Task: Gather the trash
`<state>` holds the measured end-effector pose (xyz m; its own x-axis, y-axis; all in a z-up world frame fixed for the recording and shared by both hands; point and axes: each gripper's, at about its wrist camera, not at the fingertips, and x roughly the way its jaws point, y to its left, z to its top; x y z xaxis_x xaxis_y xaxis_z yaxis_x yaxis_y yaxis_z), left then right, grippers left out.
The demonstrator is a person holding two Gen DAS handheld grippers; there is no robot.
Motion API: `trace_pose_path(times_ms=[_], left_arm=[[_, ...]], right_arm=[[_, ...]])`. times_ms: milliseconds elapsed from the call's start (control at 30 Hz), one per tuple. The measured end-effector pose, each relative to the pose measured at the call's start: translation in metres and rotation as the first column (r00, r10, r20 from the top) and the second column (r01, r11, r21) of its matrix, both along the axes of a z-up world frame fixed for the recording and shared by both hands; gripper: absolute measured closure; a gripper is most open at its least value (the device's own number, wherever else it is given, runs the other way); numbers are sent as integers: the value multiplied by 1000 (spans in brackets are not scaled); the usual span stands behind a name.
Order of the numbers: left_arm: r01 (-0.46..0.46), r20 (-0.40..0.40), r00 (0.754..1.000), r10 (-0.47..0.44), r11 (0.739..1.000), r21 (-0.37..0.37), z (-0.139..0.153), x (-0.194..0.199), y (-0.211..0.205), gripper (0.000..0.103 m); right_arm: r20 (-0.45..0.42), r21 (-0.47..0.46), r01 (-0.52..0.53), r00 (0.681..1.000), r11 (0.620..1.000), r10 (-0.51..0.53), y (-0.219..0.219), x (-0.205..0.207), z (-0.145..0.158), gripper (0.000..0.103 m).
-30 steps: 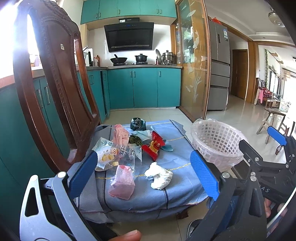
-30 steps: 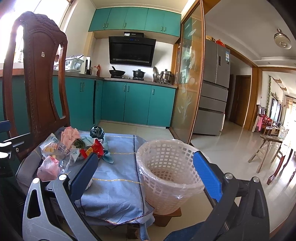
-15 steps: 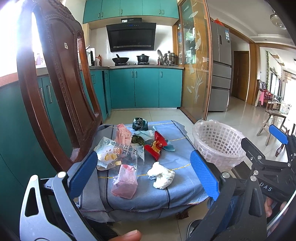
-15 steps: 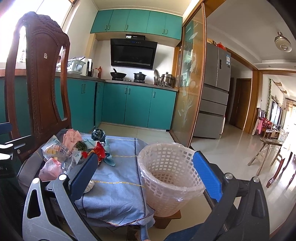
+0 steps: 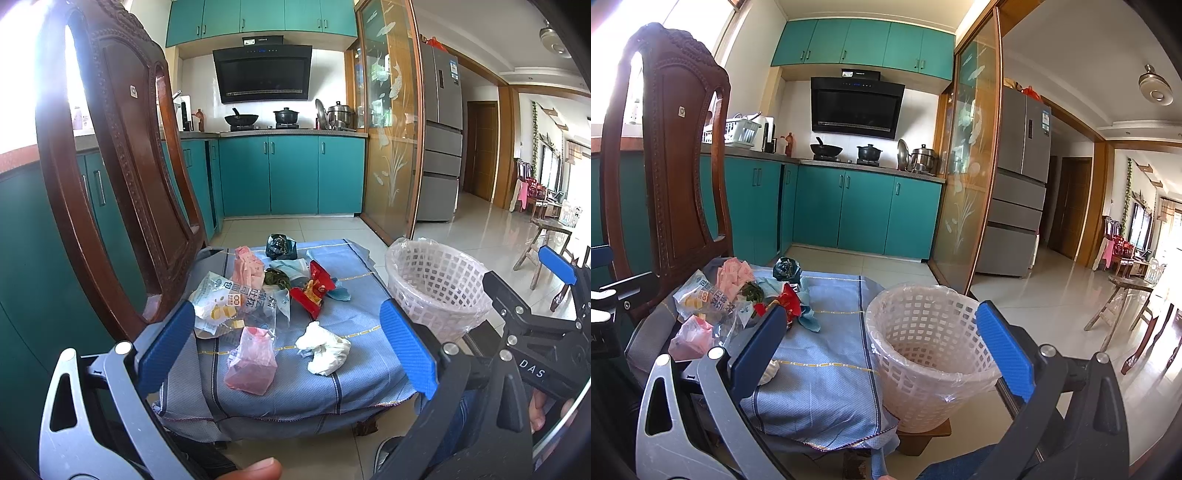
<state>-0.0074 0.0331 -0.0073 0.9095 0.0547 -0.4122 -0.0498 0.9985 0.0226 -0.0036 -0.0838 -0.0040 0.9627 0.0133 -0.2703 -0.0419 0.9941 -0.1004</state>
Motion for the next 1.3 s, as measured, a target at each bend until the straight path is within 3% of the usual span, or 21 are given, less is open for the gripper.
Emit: trace_pose_path(times_ms=[1300], left_arm=[[3, -15, 1000, -3, 1000, 11, -6, 2, -3, 3]], right_arm=[[-7, 4, 9, 1000, 1000, -9, -5, 0, -2, 3]])
